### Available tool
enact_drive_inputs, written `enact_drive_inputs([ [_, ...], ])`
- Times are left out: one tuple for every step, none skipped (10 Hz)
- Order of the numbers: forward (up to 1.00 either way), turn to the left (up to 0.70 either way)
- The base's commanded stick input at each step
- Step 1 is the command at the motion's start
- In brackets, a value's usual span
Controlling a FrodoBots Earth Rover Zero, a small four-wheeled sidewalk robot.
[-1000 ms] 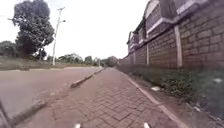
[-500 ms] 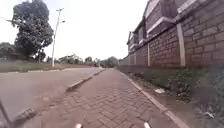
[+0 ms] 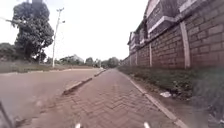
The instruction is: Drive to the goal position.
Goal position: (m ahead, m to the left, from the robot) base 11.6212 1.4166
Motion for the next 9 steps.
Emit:
enact_drive_inputs([
  [0.5,0.0],
  [0.5,0.0],
  [0.5,0.0],
  [0.5,0.0],
  [0.5,0.0],
  [0.5,0.0],
  [0.5,0.0],
  [0.5,0.0],
  [0.5,0.0],
])
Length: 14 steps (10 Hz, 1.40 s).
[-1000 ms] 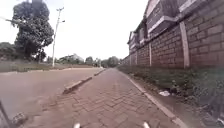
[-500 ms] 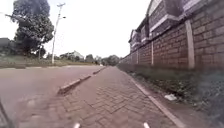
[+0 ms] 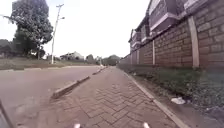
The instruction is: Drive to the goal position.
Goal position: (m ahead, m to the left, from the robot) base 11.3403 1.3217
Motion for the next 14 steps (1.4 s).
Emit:
enact_drive_inputs([
  [0.5,0.0],
  [0.5,0.0],
  [0.5,0.0],
  [0.5,0.0],
  [0.5,0.0],
  [0.5,0.0],
  [0.5,0.0],
  [0.5,0.0],
  [0.5,0.0],
  [0.5,0.0],
  [0.5,0.0],
  [0.5,0.0],
  [0.5,0.0],
  [0.5,0.0],
])
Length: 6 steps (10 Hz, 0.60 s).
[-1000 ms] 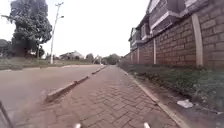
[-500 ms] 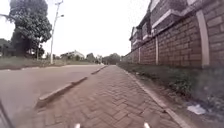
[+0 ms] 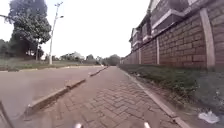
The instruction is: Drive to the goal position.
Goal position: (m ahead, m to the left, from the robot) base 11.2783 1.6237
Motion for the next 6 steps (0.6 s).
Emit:
enact_drive_inputs([
  [0.5,0.0],
  [0.5,0.0],
  [0.5,0.0],
  [0.5,0.0],
  [0.5,0.0],
  [0.5,0.0],
])
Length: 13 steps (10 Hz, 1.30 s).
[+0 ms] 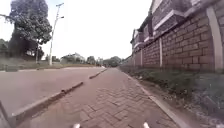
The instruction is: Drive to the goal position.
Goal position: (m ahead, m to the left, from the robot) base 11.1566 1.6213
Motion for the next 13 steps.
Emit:
enact_drive_inputs([
  [0.5,0.0],
  [0.5,0.0],
  [0.5,0.0],
  [0.5,0.0],
  [0.5,0.0],
  [0.5,0.0],
  [0.5,0.0],
  [0.5,0.0],
  [0.5,0.0],
  [0.5,0.0],
  [0.5,0.0],
  [0.5,0.0],
  [0.5,0.0],
])
